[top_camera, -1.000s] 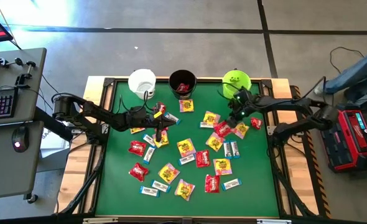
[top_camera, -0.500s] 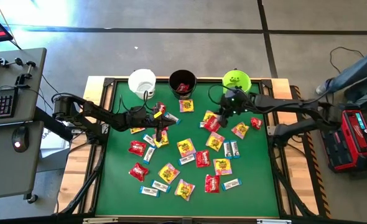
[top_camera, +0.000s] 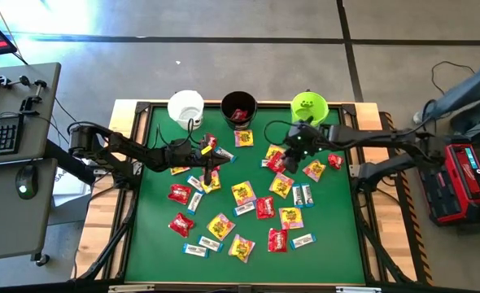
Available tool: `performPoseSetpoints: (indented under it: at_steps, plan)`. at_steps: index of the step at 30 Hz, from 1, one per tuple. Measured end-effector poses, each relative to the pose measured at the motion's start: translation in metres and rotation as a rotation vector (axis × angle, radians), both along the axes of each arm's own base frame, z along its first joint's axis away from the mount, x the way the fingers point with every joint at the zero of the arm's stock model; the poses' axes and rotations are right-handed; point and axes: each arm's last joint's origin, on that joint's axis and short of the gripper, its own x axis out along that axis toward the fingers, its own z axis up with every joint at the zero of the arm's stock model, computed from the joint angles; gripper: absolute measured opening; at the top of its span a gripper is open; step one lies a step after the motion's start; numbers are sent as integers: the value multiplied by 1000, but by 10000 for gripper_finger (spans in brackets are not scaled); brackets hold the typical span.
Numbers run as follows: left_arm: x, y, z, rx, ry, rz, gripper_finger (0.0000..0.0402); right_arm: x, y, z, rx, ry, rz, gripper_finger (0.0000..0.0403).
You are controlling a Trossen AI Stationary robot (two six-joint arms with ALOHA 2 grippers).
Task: Sort candy by brand, put in halloween buckets
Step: Put the red candy into the black bucket
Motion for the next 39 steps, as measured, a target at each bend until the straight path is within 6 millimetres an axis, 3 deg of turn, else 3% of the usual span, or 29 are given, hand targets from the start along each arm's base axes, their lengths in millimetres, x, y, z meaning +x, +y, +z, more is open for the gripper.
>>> performPoseSetpoints:
  at_steps: [4, 7, 13, 19, 23, 31, 39]
  plan:
    - [0, 0, 0, 0, 0, -1, 0, -1, -7, -13, 53, 45, -33, 196]
    - [0, -1, 0, -5, 0, -21, 0, -9, -19, -27, 119, 12, -53, 213]
    - [0, -1, 0, -6, 4, -24, 0, -30, -34, -51, 201, -8, -106, 216]
    - [0, -1, -1, -7, 8, -26, 0, -42, -34, -69, 270, -16, -172, 216]
    - [0, -1, -1, -7, 8, -26, 0, -42, -32, -75, 345, -95, -194, 216]
    - [0, -1, -1, -7, 8, -26, 0, -41, -33, -90, 434, -63, -329, 216]
    - [0, -1, -1, -8, 13, -26, 0, -30, -38, -85, 419, -190, -303, 209]
